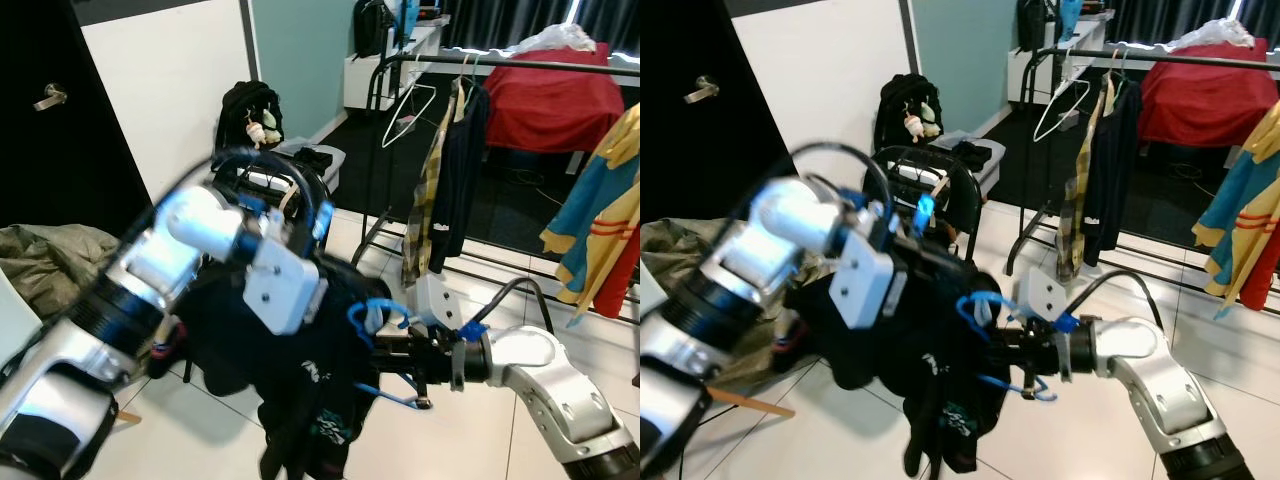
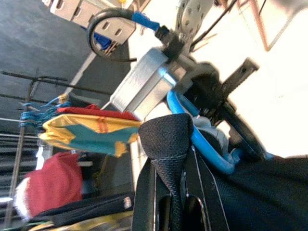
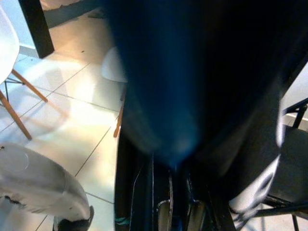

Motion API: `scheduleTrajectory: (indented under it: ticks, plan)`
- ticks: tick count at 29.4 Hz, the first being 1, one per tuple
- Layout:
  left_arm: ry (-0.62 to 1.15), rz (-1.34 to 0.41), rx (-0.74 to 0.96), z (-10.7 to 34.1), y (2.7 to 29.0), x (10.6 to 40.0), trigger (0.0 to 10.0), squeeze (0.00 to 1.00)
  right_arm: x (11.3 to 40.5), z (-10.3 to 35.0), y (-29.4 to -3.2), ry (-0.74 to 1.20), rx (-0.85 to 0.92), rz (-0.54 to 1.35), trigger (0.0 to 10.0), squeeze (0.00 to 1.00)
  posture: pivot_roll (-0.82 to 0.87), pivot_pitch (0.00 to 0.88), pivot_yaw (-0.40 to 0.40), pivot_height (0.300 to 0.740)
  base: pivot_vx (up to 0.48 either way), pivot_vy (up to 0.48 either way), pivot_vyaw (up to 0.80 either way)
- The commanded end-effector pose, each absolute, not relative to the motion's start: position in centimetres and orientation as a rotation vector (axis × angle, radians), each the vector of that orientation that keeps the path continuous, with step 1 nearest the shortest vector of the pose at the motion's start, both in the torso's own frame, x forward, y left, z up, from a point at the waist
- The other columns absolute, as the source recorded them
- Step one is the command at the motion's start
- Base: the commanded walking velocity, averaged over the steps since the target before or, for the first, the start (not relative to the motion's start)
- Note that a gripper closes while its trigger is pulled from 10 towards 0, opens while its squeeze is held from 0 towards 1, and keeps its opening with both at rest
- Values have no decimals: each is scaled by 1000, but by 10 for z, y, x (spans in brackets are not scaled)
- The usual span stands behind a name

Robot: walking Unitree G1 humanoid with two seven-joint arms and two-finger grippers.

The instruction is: Hang hanger

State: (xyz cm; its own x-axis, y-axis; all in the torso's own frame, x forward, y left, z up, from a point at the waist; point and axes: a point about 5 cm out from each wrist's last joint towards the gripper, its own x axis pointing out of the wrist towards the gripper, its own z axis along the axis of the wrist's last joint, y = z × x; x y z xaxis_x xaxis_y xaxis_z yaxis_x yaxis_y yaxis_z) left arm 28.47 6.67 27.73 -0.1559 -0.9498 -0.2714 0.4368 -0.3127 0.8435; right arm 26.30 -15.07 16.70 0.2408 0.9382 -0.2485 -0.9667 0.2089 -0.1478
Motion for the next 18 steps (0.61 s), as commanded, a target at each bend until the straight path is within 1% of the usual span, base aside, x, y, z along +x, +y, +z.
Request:
scheduleTrajectory:
  ticks: [1,3,4,6,7,8,9,10,15,17,18]
  plan:
    - [-726,-1796,964,266,60,273,10000,0,275,172,-151,80,-309,1250,10000,0,-69,0,67,740,0,0,0]
    - [-696,-1829,937,262,60,271,10000,0,279,172,-151,76,-317,1213,10000,0,-69,0,67,740,0,0,0]
    - [-696,-1829,937,262,60,271,10000,0,279,172,-151,76,-317,1213,10000,0,-69,0,67,740,0,0,0]
    - [-662,-1809,911,263,62,275,10000,0,287,173,-150,50,-311,1139,10000,0,-67,0,69,740,0,0,0]
    - [-653,-1783,893,266,64,278,10000,965,289,173,-149,38,-304,1120,10000,0,-67,0,69,740,0,0,0]
    - [-653,-1783,893,266,64,278,10000,965,289,173,-149,38,-304,1120,10000,0,-67,0,69,740,0,0,0]
    - [-648,-1747,860,272,65,283,10000,1000,290,174,-148,28,-297,1110,10000,0,-67,0,69,740,0,0,0]
    - [-663,-1706,851,277,66,286,10000,1000,290,174,-147,21,-290,1105,10000,0,-67,0,69,740,0,0,0]
    - [-690,-1646,846,285,69,290,10000,1000,291,174,-145,9,-278,1100,10000,0,-66,0,68,740,0,0,0]
    - [-714,-1556,851,295,74,297,10000,1000,291,176,-143,-15,-258,1094,10000,0,-67,0,69,740,0,0,0]
    - [-714,-1556,851,295,74,297,10000,1000,291,176,-143,-15,-258,1094,10000,0,-67,0,69,740,0,0,0]
